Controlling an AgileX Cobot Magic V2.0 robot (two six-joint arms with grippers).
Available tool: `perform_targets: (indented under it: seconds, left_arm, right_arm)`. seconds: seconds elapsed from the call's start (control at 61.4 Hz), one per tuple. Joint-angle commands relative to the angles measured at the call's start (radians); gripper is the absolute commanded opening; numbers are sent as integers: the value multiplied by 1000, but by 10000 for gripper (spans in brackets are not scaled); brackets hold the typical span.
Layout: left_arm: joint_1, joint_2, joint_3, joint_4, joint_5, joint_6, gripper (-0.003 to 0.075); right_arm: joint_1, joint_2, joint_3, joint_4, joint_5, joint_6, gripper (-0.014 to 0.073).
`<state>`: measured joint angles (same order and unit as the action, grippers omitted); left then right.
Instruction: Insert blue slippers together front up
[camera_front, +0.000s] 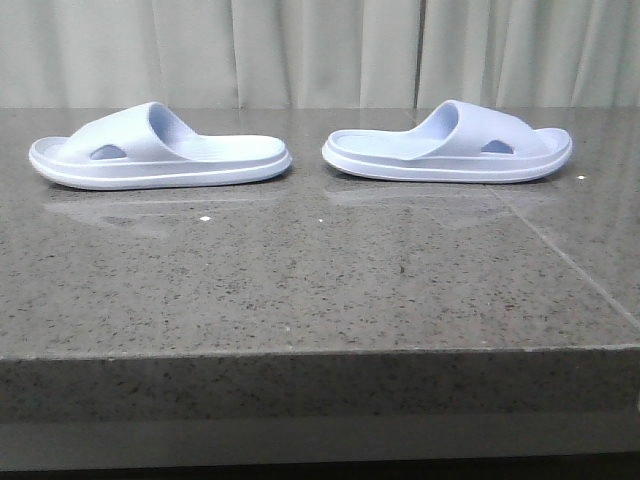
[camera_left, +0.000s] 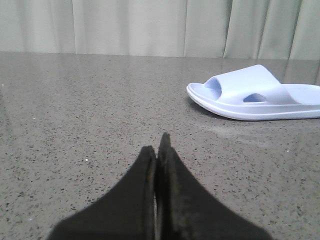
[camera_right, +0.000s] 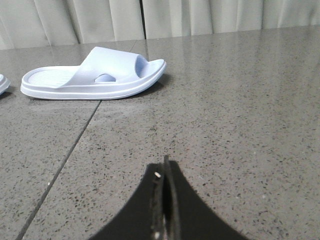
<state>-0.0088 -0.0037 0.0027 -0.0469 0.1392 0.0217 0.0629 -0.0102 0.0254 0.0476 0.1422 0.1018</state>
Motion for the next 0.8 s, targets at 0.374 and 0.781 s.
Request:
perform_targets:
  seconds: [0.374, 0.781]
  left_arm:
    - [2, 31, -152, -6, -71, -9, -20]
    - [2, 396, -422, 10, 37, -9, -20]
  right_arm:
    - [-6, 11, -197, -19, 76, 0, -60]
    - [-6, 351, -487, -89, 218, 0, -60]
